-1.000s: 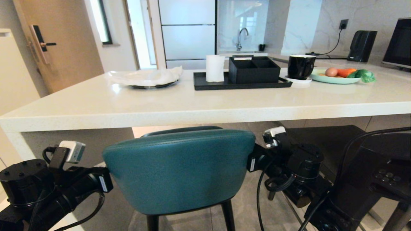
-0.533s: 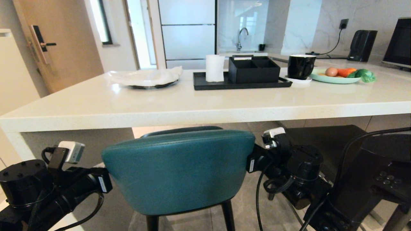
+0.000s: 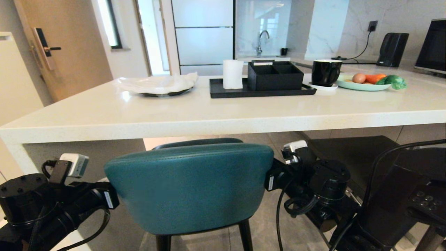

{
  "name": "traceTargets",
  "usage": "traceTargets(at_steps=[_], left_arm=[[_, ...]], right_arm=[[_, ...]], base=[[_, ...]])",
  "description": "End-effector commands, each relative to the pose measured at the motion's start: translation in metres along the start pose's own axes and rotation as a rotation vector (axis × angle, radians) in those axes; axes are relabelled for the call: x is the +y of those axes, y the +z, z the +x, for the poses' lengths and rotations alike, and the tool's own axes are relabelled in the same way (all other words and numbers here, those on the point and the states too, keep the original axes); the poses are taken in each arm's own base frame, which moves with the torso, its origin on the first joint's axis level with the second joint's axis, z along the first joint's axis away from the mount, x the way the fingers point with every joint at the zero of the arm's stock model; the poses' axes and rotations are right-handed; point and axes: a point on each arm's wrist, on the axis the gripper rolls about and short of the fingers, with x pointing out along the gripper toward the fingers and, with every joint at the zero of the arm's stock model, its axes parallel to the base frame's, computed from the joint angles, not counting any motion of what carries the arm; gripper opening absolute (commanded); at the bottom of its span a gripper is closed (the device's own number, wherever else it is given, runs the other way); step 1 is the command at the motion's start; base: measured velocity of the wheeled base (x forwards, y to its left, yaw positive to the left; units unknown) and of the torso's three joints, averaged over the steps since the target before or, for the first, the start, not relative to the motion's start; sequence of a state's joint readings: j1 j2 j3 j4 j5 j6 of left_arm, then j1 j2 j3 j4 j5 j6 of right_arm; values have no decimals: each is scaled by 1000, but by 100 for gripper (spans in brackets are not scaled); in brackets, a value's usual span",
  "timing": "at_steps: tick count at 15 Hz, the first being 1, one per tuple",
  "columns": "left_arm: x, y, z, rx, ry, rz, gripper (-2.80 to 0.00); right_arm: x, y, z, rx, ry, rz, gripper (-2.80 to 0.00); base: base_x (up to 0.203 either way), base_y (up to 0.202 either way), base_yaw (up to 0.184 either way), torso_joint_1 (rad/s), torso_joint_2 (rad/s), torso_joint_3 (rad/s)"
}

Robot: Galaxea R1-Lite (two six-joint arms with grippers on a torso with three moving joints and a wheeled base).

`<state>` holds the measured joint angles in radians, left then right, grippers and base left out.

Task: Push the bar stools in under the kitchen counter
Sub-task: Pull the blue chair out from under the dining table

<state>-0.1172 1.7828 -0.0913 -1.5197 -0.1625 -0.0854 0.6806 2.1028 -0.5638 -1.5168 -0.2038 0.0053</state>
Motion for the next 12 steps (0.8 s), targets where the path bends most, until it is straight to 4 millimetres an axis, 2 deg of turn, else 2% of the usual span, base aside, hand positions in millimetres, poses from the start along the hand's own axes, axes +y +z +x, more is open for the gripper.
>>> traceTargets(at_steps=[1, 6, 12], left_arm=[[-1, 1, 0, -11, 0, 2, -280], [-1, 2, 1, -14, -2, 4, -280], [-1, 1, 1, -11, -2, 5, -280]], right_arm=[[0, 3, -1, -18, 2, 4, -280], [0, 2, 0, -16, 3, 4, -280], [1, 3, 0, -18, 3, 4, -280]], base=[[0, 0, 0, 0, 0, 0], [0, 0, 0, 0, 0, 0], [-182, 0, -1, 1, 3, 3]])
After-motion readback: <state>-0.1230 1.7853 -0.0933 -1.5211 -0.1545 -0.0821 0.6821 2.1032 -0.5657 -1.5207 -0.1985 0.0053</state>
